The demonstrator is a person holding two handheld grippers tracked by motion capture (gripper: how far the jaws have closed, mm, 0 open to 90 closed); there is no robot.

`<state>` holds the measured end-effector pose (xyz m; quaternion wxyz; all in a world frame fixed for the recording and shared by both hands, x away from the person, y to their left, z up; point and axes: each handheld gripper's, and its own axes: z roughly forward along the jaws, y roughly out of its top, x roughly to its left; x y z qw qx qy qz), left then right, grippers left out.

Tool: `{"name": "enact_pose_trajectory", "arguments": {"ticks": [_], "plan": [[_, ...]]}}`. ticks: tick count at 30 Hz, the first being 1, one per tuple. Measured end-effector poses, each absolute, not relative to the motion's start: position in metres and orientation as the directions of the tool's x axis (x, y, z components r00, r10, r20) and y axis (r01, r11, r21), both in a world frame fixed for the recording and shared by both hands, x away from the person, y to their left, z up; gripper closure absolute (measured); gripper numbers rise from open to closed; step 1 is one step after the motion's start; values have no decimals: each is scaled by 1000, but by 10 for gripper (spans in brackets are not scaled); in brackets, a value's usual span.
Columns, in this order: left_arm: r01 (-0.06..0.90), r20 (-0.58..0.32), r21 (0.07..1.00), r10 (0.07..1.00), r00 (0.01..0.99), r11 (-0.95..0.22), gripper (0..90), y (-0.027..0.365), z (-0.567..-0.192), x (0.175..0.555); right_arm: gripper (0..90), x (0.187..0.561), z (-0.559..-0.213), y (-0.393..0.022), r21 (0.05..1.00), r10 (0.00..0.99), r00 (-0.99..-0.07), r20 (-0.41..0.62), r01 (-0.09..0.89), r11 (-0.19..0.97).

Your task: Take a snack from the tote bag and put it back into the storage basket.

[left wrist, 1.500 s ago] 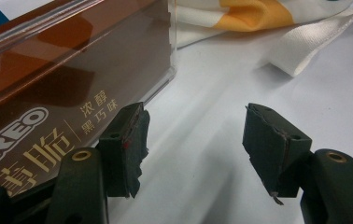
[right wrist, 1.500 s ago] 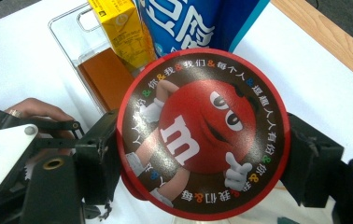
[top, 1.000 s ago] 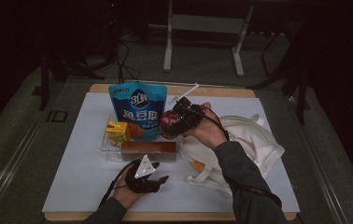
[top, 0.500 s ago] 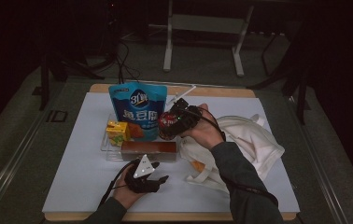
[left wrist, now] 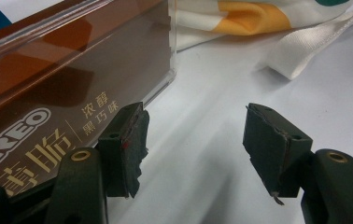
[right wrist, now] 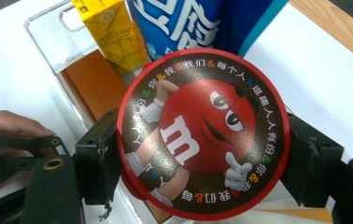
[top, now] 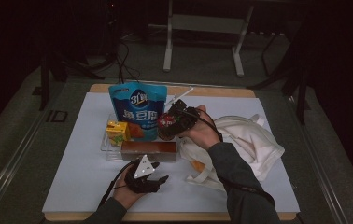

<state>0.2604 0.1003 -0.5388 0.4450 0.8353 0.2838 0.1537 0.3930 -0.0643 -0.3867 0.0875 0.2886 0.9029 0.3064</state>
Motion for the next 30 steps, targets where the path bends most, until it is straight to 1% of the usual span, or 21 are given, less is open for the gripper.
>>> {"name": "enact_pose_trajectory", "arguments": {"ticks": [8,16,30], "plan": [[338,3,831,611,792,-443,392,101,-539,261,254,398,-394,-65,600,592,-805,22,485,637],[339,3,830,611,792,-443,392,100,-539,261,254,401,-403,-62,581,593,-805,-2,482,656],[337,7,829,610,792,-446,392,100,-539,260,254,408,-412,-63,580,612,-791,-3,497,645]]}}
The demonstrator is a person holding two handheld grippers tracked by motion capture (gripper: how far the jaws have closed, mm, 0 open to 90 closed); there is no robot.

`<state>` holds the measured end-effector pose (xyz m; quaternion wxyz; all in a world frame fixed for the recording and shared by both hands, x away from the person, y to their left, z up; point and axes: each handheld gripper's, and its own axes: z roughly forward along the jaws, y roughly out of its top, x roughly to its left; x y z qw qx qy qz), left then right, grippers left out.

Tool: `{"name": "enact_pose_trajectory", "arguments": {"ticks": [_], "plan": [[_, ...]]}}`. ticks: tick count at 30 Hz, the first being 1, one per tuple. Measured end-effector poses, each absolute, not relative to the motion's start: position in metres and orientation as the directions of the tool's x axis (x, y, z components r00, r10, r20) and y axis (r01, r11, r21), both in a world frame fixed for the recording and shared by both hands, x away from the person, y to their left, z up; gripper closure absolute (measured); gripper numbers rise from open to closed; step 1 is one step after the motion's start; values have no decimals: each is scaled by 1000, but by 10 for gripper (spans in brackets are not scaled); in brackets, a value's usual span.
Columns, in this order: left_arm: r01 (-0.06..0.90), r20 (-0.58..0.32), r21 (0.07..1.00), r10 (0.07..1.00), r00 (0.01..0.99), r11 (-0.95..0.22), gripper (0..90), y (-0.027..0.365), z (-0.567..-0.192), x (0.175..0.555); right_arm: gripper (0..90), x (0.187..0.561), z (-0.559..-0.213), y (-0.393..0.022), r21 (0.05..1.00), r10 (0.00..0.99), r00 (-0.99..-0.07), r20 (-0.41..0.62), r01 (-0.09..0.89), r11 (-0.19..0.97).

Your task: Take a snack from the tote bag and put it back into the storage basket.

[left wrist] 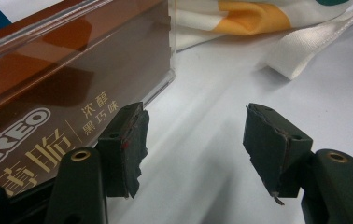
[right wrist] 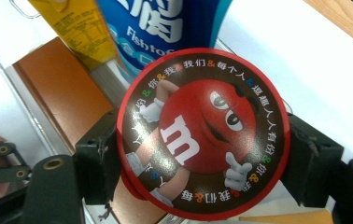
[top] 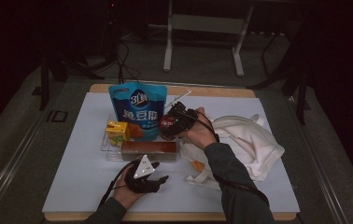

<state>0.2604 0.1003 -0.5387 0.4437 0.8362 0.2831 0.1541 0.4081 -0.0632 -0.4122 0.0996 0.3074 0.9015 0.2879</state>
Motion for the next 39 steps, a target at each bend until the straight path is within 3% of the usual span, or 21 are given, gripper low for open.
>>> {"name": "enact_pose_trajectory", "arguments": {"ticks": [39], "plan": [[335,10,829,610,792,-449,391,100,-539,260,254,412,-435,-61,585,637,-770,18,525,618]]}}
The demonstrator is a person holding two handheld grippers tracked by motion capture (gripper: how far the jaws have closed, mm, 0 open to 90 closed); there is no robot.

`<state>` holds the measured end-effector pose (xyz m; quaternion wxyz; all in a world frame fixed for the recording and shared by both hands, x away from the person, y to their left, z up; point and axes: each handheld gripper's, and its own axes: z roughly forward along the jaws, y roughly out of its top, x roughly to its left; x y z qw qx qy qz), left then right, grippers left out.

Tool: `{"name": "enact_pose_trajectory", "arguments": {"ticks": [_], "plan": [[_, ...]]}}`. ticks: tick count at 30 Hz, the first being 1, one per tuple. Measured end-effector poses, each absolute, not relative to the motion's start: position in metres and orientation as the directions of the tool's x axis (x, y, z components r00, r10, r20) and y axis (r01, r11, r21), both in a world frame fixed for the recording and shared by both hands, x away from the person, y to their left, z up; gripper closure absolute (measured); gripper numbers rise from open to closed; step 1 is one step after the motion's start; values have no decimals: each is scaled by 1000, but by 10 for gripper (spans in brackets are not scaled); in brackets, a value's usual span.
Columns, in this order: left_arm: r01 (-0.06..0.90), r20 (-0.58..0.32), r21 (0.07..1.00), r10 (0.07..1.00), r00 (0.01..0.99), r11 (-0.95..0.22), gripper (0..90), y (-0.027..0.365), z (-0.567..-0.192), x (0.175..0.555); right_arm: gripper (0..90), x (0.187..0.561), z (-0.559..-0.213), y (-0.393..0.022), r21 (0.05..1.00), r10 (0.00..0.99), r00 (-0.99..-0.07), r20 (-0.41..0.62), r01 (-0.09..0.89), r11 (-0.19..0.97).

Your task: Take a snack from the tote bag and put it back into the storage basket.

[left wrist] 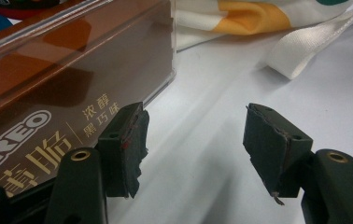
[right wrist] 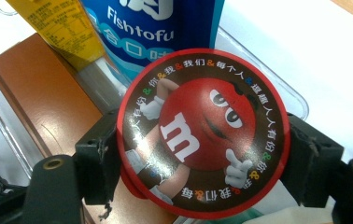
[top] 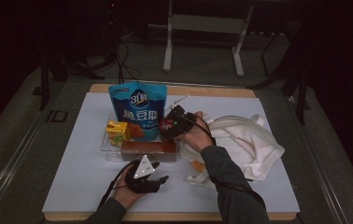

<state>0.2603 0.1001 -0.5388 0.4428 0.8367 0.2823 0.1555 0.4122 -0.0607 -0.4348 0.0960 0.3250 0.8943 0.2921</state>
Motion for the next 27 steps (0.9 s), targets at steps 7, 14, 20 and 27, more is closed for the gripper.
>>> {"name": "enact_pose_trajectory", "arguments": {"ticks": [7,14,20,27], "plan": [[335,10,829,610,792,-448,391,100,-539,260,253,413,-437,-59,576,636,-771,18,529,624],[334,10,829,609,793,-449,391,100,-539,260,253,414,-442,-58,562,639,-769,18,537,630],[335,8,829,609,793,-448,391,100,-539,260,252,414,-447,-57,553,640,-768,22,543,632],[334,9,829,609,793,-448,391,100,-539,260,252,415,-447,-57,546,631,-776,20,537,643]]}}
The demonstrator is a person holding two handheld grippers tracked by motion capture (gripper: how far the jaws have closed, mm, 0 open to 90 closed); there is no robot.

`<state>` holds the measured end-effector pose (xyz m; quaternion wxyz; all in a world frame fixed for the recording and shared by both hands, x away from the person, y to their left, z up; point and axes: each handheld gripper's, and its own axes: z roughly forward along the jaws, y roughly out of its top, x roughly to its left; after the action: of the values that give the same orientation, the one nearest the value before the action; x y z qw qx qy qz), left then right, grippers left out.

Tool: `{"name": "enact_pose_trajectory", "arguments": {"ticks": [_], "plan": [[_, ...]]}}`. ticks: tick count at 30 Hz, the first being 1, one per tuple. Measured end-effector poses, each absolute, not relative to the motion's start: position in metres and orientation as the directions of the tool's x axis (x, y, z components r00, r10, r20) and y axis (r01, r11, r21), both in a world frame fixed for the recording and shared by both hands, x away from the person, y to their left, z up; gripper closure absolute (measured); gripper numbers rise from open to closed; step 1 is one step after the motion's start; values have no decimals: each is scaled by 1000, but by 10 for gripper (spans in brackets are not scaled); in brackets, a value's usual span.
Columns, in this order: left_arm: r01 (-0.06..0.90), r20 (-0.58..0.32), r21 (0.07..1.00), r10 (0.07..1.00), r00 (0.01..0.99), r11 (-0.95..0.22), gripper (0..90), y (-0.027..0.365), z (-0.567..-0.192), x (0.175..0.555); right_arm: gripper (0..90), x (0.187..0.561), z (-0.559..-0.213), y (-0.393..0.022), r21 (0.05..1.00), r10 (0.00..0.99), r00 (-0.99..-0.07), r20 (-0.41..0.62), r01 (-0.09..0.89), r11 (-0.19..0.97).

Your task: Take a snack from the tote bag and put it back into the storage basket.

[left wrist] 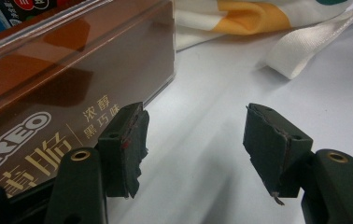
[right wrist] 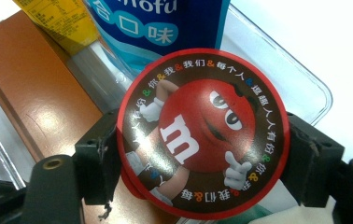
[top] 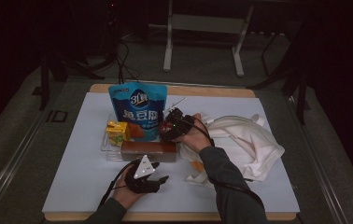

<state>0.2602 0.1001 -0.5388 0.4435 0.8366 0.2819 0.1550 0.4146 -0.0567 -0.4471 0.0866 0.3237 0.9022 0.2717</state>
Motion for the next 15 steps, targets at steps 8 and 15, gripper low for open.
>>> {"name": "enact_pose_trajectory", "arguments": {"ticks": [8,15], "plan": [[332,12,829,609,793,-450,391,100,-539,260,245,415,-447,-55,531,623,-782,11,532,659],[332,15,828,609,793,-452,391,100,-539,260,228,413,-442,-59,552,629,-777,17,532,642]]}}
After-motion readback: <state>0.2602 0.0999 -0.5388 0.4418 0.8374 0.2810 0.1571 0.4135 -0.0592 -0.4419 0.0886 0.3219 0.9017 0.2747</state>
